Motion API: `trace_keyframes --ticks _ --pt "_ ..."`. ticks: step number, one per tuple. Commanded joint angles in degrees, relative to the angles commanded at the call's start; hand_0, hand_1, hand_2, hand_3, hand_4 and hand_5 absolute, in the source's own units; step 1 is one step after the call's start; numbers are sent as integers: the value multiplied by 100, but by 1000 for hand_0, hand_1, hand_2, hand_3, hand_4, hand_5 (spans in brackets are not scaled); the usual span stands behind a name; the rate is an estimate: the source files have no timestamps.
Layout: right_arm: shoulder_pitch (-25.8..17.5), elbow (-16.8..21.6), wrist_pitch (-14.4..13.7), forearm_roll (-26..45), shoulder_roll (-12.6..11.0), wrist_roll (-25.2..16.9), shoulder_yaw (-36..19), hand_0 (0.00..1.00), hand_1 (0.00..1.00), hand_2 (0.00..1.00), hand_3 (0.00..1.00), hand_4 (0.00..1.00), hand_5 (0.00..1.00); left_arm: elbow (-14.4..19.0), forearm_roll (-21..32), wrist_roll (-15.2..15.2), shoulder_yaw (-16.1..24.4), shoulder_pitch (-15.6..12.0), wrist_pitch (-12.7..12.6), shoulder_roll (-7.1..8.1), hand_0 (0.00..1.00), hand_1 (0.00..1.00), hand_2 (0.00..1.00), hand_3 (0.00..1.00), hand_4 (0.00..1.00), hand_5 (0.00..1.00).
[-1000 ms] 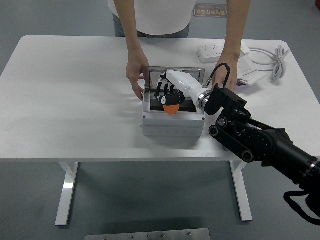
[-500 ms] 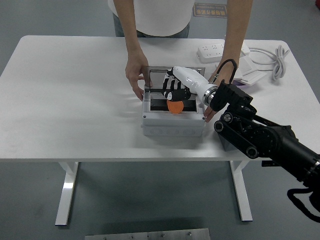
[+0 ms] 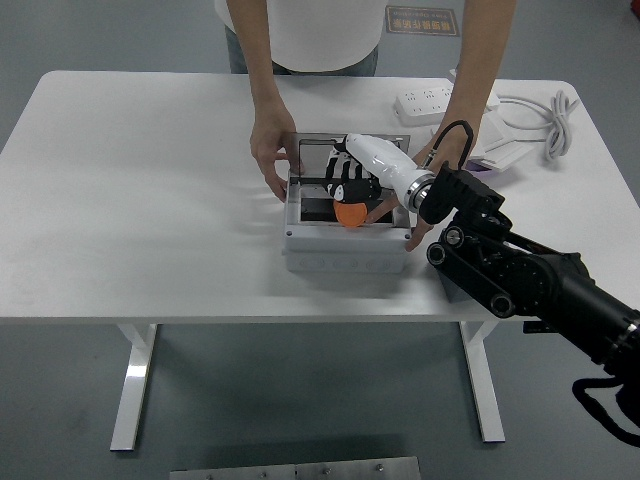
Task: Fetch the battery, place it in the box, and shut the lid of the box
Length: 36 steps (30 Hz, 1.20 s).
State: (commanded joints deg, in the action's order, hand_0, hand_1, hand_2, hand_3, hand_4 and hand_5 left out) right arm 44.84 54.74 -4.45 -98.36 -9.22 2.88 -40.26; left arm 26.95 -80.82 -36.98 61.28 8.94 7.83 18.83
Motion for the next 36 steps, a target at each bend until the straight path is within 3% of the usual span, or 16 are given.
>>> trace_keyframes --ticks 21,36 --pt "147 66 85 75 -73 77 -74 83 241 316 394 597 178 13 -110 0 62 -29 48 -20 632 698 573 541 500 2" --pt "424 230 236 21 -389 213 -312 83 241 314 393 604 182 17 -158 0 83 -66 73 -24 632 698 573 541 500 2"
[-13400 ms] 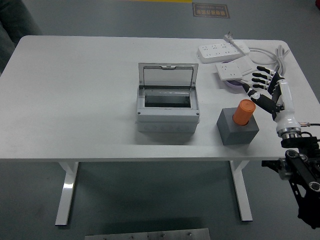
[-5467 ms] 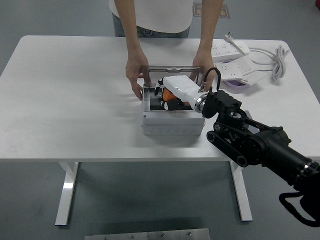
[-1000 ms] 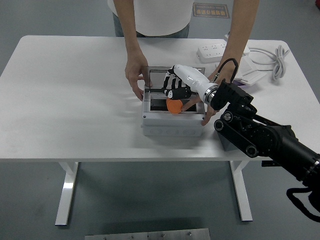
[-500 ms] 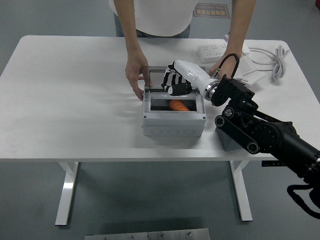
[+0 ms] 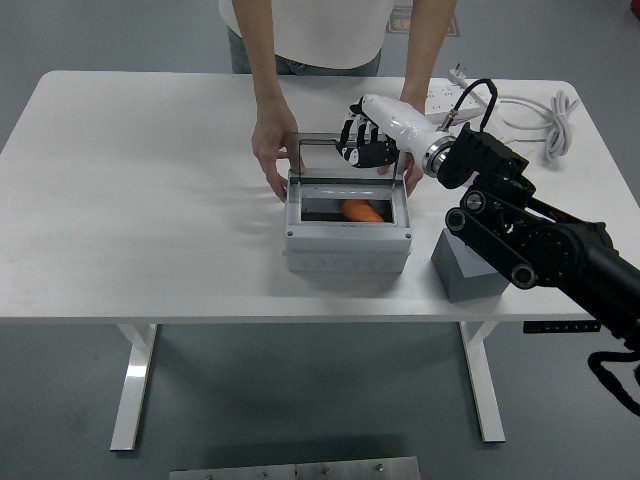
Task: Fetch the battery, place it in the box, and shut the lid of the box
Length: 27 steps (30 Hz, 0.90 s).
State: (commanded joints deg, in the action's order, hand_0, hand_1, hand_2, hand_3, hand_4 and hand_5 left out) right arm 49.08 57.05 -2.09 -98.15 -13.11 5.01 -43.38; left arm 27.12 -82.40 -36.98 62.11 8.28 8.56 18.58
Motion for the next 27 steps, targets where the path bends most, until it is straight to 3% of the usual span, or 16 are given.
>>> trace_keyframes --ticks 12,13,18,19,24,25,27 --pt "58 -293 -205 -278 9 -231 -834 84 231 312 386 607 187 1 -100 0 47 74 50 -29 632 698 573 541 500 2" --pt "56 -332 -203 -282 32 -239 -883 163 287 367 486 608 228 1 -111 0 52 82 55 -31 632 698 573 541 500 2" --pt "39 -464 -177 -299 139 -242 -993 163 287 367 486 608 228 2 -160 0 70 111 80 -42 632 698 573 541 500 2" --pt "35 -490 -165 -299 164 -230 -1006 489 525 585 656 872 637 2 -171 0 75 117 86 -45 632 698 573 541 500 2" --pt "7 -598 -135 -277 260 -174 -1019 489 525 585 656 872 637 2 -210 0 91 138 103 -56 632 698 573 541 500 2" --pt "-1 -610 -139 -272 275 -167 -1016 831 743 724 775 998 964 2 -217 0 93 139 104 -57 632 698 573 541 500 2" --pt "-16 -631 -146 -260 307 -154 -1004 831 743 724 775 998 964 3 -229 0 98 141 107 -58 632 698 573 541 500 2"
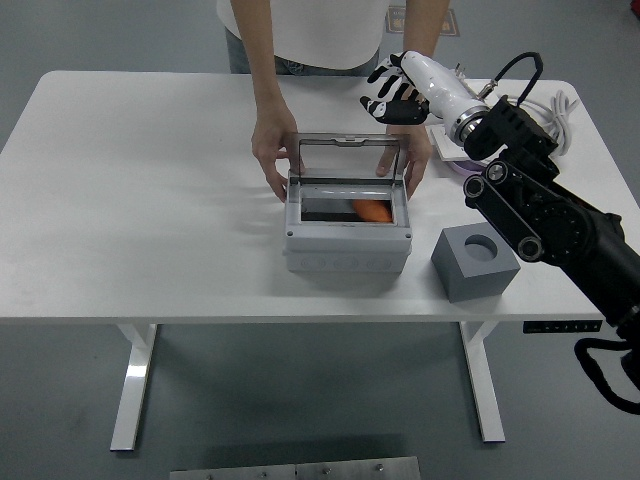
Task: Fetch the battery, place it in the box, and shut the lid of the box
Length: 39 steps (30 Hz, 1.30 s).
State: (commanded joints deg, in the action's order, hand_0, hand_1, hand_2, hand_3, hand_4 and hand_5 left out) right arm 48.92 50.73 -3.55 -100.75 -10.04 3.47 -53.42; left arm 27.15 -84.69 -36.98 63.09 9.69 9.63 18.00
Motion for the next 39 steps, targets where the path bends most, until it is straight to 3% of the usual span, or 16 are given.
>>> trace_keyframes --ticks 3,4,21,22,27,28,33,34,39 --pt "-23 -24 -9 1 55 26 31 831 743 724 775 998 964 1 -16 0 7 3 4 -2 632 698 573 541 500 2" --pt "-33 -29 -15 2 75 36 50 885 769 749 807 998 998 1 -24 0 11 5 6 -3 632 698 573 541 500 2" --pt "-145 8 -8 294 197 93 690 905 779 757 820 998 998 2 -12 0 6 22 4 0 632 698 573 541 500 2" --pt "-154 13 0 323 189 100 724 851 765 749 816 998 998 1 -8 0 4 20 0 1 632 698 573 541 500 2" --pt "-168 64 -17 433 144 96 816 851 765 749 816 998 998 1 -4 0 4 13 -8 7 632 698 573 541 500 2" --pt "-168 71 -22 451 137 93 822 787 705 709 749 998 998 0 2 0 0 12 -12 9 632 698 573 541 500 2" --pt "-178 89 -38 511 104 87 867 787 705 709 749 998 998 -4 31 0 -21 20 -28 13 632 698 573 541 500 2" --pt "-180 92 -40 515 97 89 877 682 638 650 668 998 998 -4 34 0 -23 21 -29 13 632 698 573 541 500 2" --pt "-194 105 -24 538 68 121 923 682 638 650 668 998 998 -5 58 0 -38 18 -38 14 632 698 573 541 500 2"
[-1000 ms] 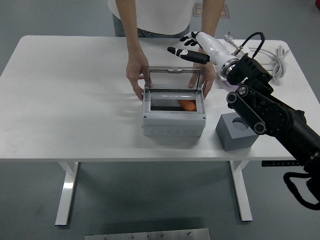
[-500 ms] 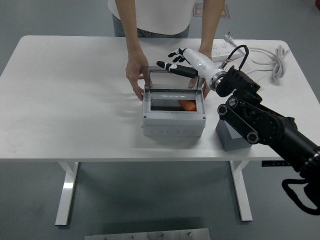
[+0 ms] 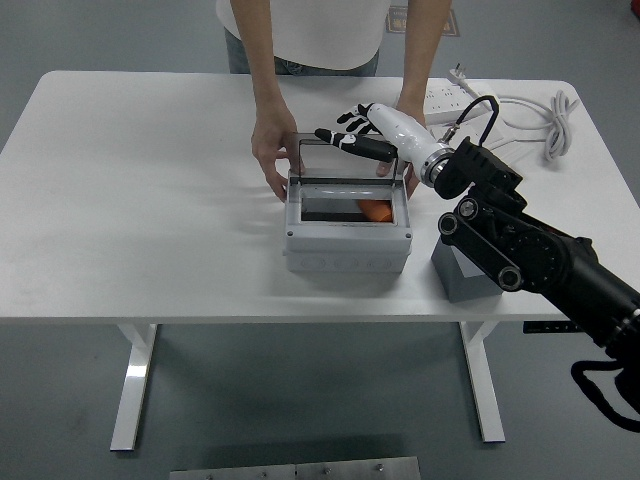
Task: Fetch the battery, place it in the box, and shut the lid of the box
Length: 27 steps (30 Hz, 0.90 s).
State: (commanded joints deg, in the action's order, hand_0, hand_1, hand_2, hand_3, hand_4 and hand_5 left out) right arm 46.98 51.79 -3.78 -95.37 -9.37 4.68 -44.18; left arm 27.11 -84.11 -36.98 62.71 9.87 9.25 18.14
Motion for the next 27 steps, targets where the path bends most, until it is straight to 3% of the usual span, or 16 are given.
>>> trace_keyframes --ticks 1,6,7,12,13,27 --pt "-4 3 4 4 -6 5 12 587 562 594 604 996 998 1 5 0 -3 -1 -2 0 632 698 573 541 500 2" --pt "-17 55 -2 11 -41 21 70 587 562 594 604 996 998 2 19 0 -10 -7 -10 5 632 698 573 541 500 2" --pt "-17 71 -10 14 -47 20 79 417 476 541 540 995 998 2 22 0 -12 -8 -12 6 632 698 573 541 500 2" --pt "-7 136 -24 11 -77 28 99 417 476 541 540 995 998 1 45 0 -29 -11 -25 8 632 698 573 541 500 2" --pt "-4 153 -26 6 -87 32 103 308 410 471 477 993 998 2 48 0 -31 -12 -26 9 632 698 573 541 500 2" --pt "-66 358 -25 -24 -204 95 169 251 376 437 449 985 998 4 143 0 -101 -45 -51 4 632 698 573 541 500 2"
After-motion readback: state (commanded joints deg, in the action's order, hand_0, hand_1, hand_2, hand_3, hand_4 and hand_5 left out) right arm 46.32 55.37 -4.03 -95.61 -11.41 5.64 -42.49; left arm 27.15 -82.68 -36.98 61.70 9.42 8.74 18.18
